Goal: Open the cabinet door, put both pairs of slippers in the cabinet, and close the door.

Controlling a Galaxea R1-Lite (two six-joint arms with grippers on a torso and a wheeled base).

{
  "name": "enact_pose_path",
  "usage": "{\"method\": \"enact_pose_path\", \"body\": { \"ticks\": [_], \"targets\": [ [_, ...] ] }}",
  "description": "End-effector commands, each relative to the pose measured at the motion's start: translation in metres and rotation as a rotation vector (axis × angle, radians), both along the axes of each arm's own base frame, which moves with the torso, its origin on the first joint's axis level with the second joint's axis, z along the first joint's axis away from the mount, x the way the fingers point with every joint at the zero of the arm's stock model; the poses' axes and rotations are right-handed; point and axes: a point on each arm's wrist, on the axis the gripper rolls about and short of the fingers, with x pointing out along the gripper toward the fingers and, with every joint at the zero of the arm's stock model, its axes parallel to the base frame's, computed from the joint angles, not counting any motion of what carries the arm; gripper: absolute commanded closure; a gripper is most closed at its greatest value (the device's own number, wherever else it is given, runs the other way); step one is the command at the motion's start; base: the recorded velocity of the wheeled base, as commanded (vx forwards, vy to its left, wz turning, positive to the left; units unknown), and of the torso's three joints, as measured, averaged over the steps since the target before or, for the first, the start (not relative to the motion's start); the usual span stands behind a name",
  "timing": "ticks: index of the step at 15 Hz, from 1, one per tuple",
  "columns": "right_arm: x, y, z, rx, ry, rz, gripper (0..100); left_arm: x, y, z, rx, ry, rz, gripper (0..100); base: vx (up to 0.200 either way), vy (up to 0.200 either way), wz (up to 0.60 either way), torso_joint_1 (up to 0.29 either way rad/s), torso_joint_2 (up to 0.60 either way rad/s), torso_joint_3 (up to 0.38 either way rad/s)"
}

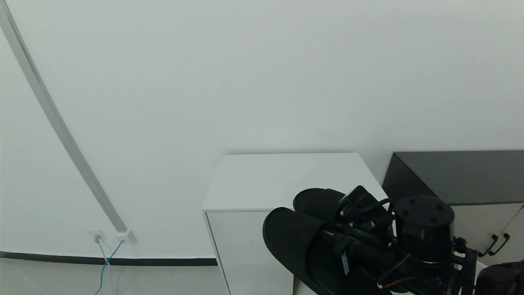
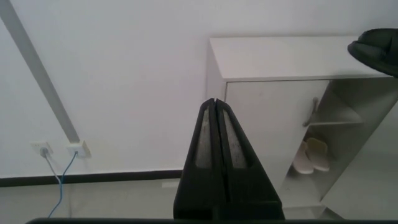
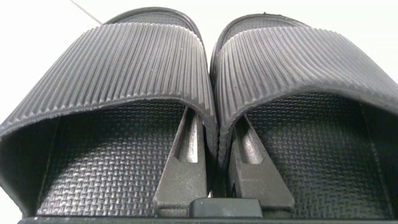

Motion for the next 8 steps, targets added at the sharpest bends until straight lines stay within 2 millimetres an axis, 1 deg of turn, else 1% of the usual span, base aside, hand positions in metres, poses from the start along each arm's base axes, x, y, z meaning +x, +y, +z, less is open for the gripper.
{"method": "enact_pose_path", "body": {
  "ticks": [1,4,8],
  "targets": [
    [0.0001,0.0,-0.001,-0.002,0.002,0.0,100,0.0001,0.0,0.0,0.0,0.001,0.001,100,0.0,-0.2,0.0,-0.002,0.0,0.002],
    [-0.0001,-0.0003,-0.0009,-0.004,0.001,-0.001,100,0.0001,0.0,0.0,0.0,0.001,0.0,100,0.0,-0.2,0.0,0.007,0.0,0.004],
    [0.0001,-0.0001,-0.0018,-0.006,0.003,-0.001,100,0.0001,0.0,0.0,0.0,0.001,0.0,100,0.0,0.0,0.0,0.0,0.0,0.0]
  ]
}}
